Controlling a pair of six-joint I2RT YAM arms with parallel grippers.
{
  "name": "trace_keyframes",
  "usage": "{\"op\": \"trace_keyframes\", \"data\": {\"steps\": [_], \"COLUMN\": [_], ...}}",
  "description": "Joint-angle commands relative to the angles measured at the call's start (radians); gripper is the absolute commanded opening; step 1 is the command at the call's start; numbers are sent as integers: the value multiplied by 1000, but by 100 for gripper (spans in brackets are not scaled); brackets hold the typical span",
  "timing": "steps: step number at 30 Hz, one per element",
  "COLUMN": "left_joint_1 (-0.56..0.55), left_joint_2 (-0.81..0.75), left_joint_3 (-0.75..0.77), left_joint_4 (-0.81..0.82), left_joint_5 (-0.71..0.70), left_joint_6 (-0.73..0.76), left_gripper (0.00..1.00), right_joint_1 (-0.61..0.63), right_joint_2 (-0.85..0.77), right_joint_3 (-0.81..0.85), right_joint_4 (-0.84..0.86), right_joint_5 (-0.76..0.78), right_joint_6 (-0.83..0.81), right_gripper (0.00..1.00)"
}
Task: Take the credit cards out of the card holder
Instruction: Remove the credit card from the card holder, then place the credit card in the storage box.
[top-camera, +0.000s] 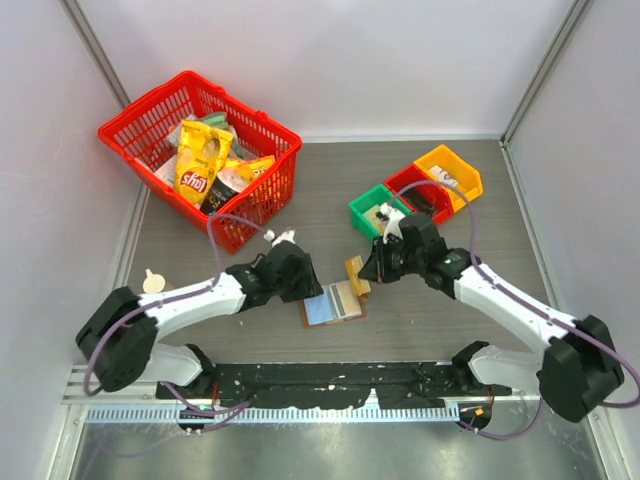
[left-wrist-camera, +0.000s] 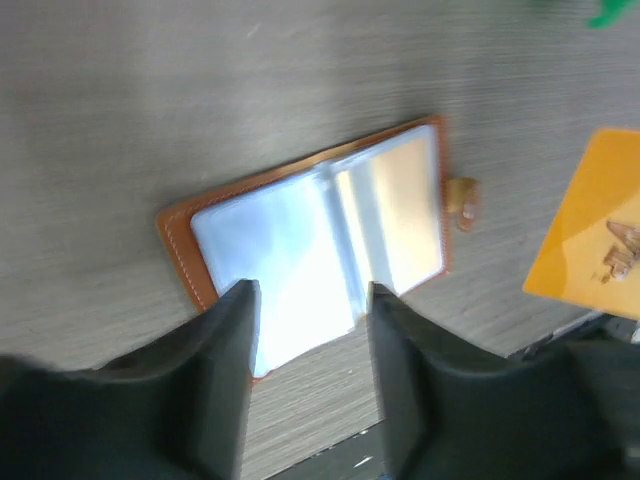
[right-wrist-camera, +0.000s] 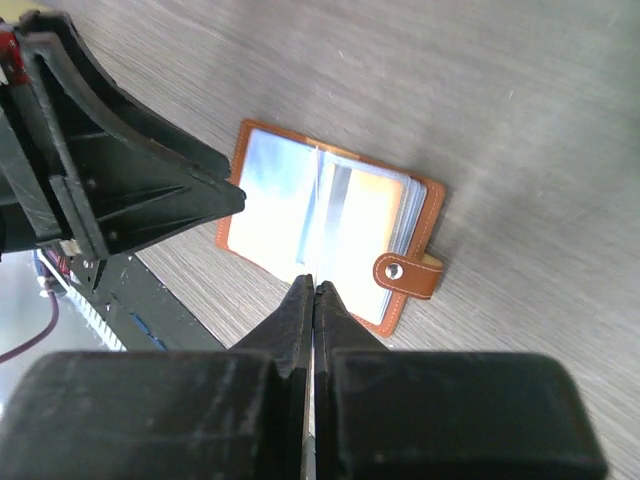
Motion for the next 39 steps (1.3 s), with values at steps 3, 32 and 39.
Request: {"op": "trace_keyframes", "data": {"steps": [3, 32, 39], "left_joint_1": [9, 11, 11], "left_joint_2": [-201, -72, -35], "left_joint_3": [245, 681, 692], "left_joint_4": [-155, -352, -362], "left_joint_5": [-66, 753, 823], "left_joint_6": [402, 1183, 1192], "left_gripper": [88, 85, 38], "right_joint_1": [0, 3, 3], "right_joint_2": [-146, -148, -123], "right_joint_3": [265, 480, 480], "right_joint_4": [-338, -555, -551], "right_joint_5": [75, -382, -390], "right_joint_6": [-232, -808, -822], "right_gripper": [1, 1, 1]}}
